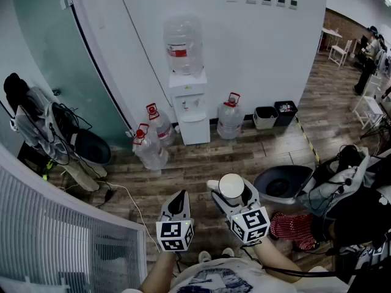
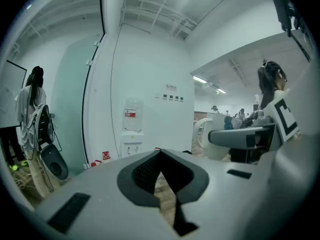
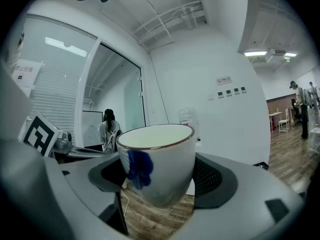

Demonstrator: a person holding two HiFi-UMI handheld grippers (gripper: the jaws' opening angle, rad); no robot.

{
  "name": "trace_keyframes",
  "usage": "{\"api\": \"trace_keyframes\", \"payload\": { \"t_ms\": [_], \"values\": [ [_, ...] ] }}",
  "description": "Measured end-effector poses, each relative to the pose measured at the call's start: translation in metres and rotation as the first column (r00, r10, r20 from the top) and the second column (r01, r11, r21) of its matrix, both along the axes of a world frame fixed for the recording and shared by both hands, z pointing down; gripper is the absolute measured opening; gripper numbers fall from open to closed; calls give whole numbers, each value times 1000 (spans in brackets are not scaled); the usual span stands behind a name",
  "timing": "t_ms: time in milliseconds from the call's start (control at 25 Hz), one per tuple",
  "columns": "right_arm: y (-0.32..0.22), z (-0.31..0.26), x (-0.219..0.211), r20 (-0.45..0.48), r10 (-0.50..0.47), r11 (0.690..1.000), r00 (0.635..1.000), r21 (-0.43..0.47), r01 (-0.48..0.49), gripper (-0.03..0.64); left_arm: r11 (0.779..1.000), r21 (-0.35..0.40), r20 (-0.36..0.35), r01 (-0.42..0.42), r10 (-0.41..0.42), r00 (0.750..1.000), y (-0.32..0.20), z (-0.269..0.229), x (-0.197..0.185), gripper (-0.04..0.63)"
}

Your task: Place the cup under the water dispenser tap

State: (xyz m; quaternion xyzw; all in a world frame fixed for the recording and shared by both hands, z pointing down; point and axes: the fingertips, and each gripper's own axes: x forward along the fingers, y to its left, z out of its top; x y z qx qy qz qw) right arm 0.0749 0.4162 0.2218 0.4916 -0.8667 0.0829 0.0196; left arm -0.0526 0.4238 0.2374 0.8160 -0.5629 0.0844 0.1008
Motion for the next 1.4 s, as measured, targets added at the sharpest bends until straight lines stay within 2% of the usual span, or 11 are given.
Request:
{"api": "trace_keyframes", "payload": {
  "t_ms": [920,1240,1400],
  "values": [
    [4,10,48,21,-32,999,999,-9,32,368,999,-24,-11,29,-29,1000,7,18,46,50],
    [-30,9,48,29,-49,999,998,-10,49,368,1000,-27,-13,15,-15,1000,-32,18,53,51],
    [-64,18,46,23,-37,999,999,-30,38,368,999,-35,-19,0,0,1000,-69,25,51,50]
  ]
}}
